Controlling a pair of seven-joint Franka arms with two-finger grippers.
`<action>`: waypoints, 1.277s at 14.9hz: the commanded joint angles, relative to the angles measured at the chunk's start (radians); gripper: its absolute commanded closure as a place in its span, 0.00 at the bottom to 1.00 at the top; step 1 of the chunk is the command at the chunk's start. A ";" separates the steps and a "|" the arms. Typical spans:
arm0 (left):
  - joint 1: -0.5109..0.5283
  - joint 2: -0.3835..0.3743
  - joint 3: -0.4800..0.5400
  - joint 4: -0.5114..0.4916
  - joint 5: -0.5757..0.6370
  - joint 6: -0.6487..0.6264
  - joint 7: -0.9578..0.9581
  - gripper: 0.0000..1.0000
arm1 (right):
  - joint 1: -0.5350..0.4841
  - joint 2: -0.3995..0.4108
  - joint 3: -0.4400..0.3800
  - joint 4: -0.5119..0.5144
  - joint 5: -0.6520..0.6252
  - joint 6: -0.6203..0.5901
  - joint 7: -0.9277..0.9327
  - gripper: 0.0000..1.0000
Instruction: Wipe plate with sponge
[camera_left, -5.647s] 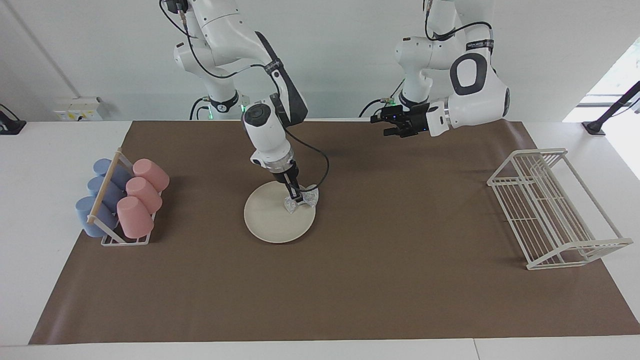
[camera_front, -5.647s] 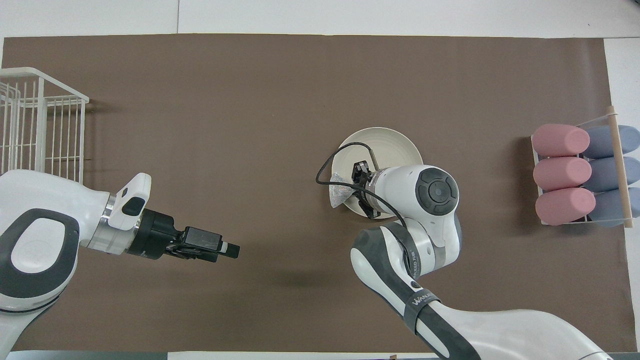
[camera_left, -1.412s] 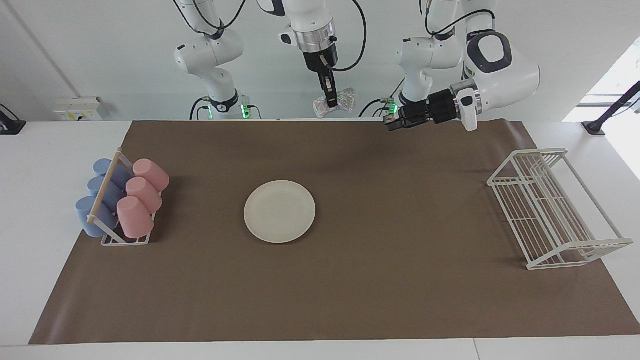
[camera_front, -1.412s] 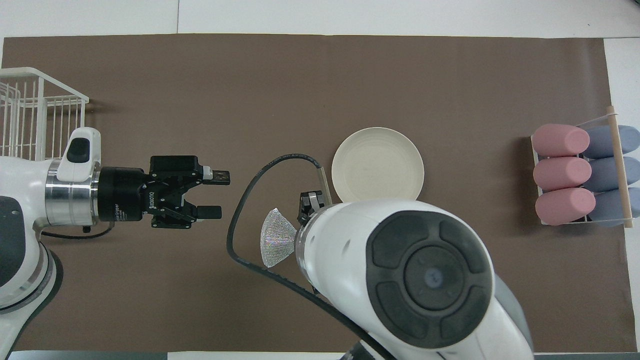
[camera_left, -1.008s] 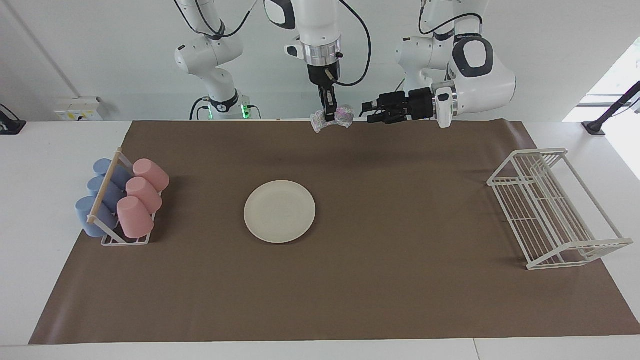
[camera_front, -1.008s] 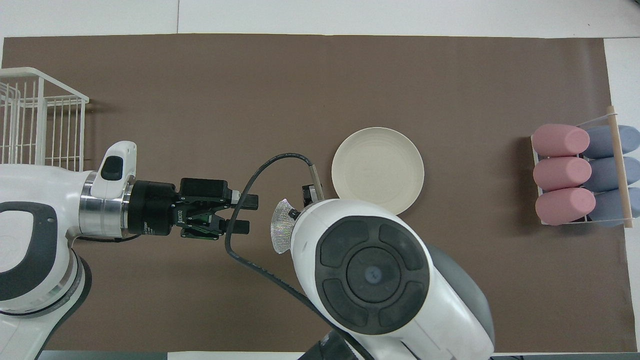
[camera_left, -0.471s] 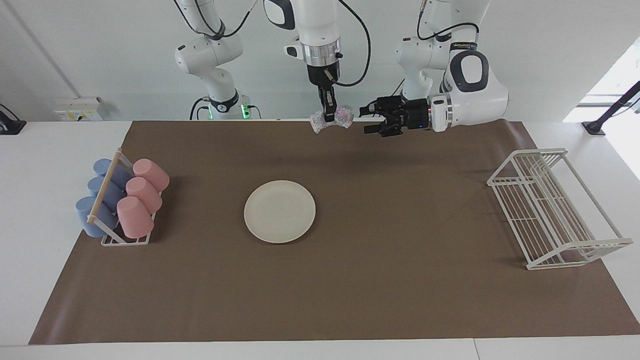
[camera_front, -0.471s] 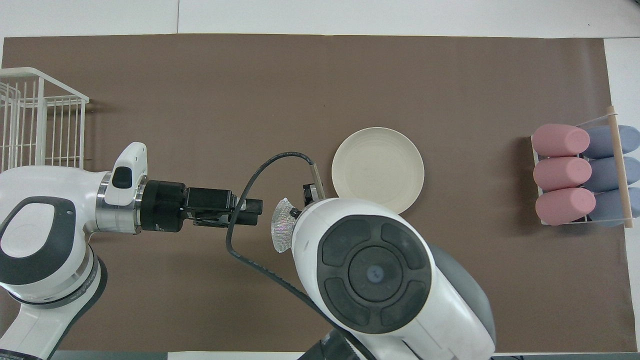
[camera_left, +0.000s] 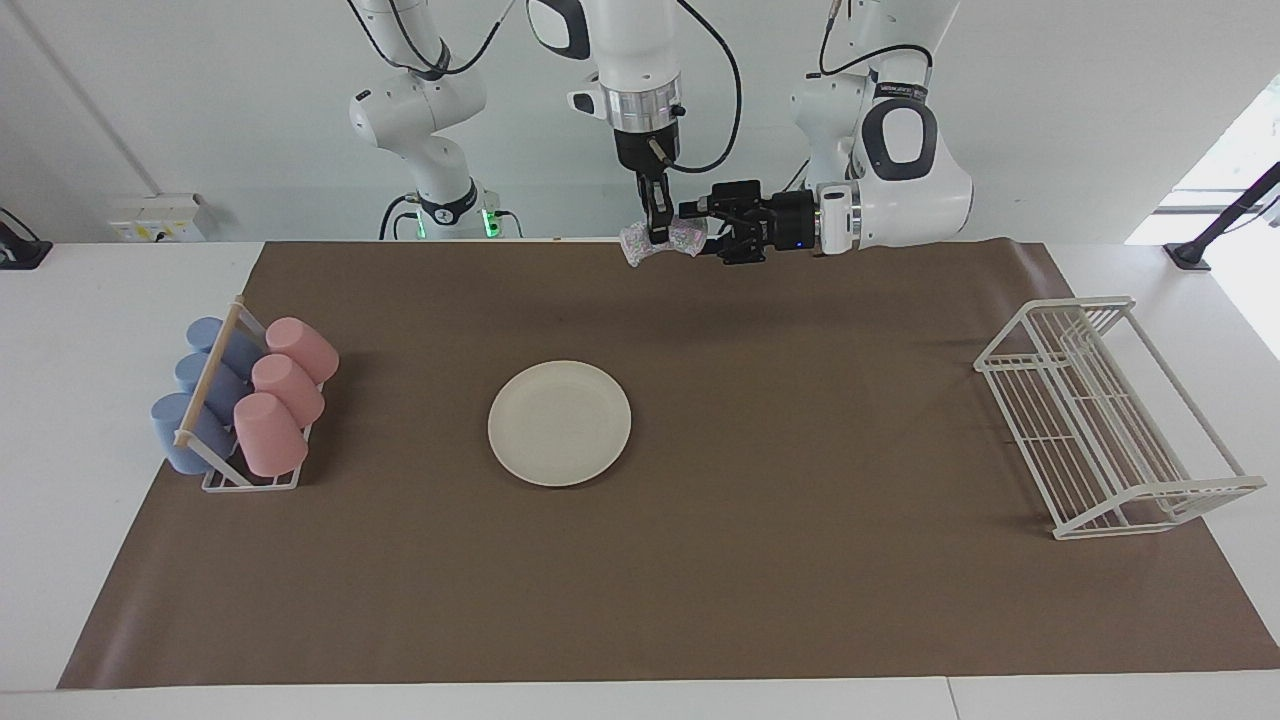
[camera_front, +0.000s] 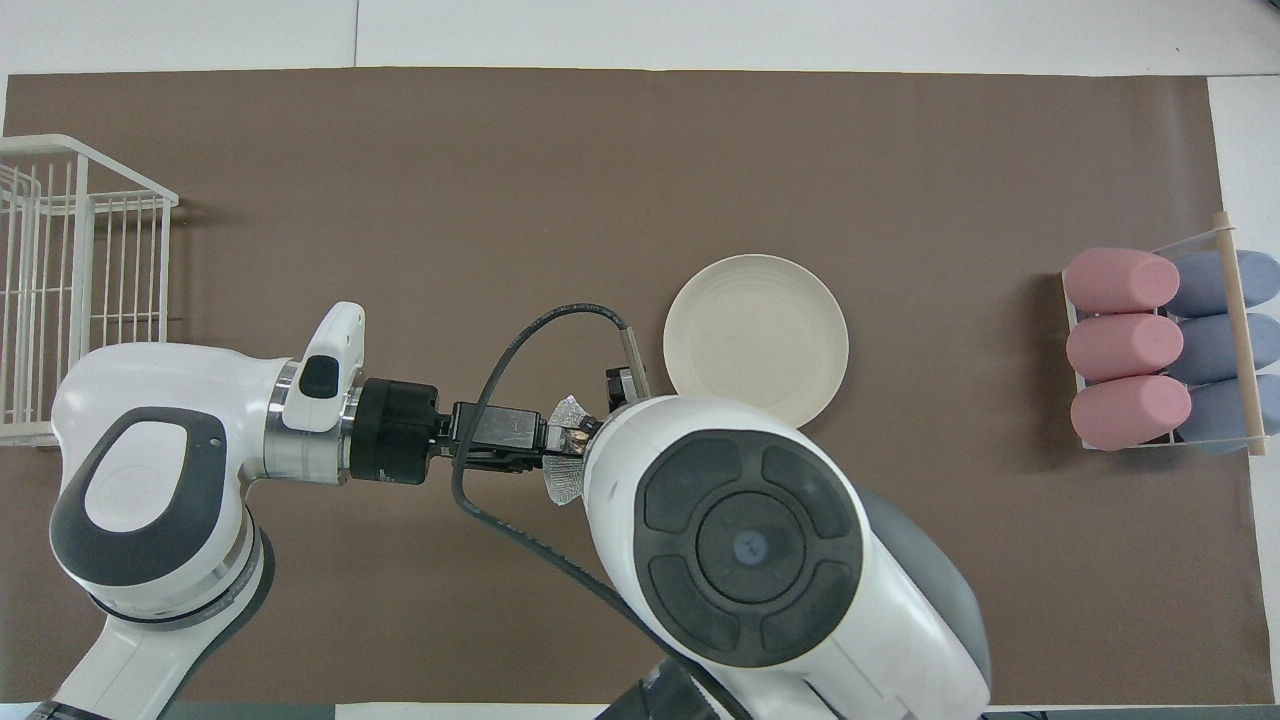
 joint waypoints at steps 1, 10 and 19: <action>0.002 -0.004 0.015 -0.011 -0.018 0.001 0.016 0.60 | -0.006 -0.011 0.008 -0.013 -0.022 0.014 0.017 1.00; 0.021 -0.007 0.018 -0.011 -0.015 -0.052 -0.073 1.00 | -0.010 -0.025 0.008 -0.013 -0.022 -0.006 0.019 0.52; 0.024 -0.003 0.020 -0.002 0.055 -0.054 -0.111 1.00 | -0.152 -0.096 -0.002 -0.038 -0.018 -0.175 -0.504 0.00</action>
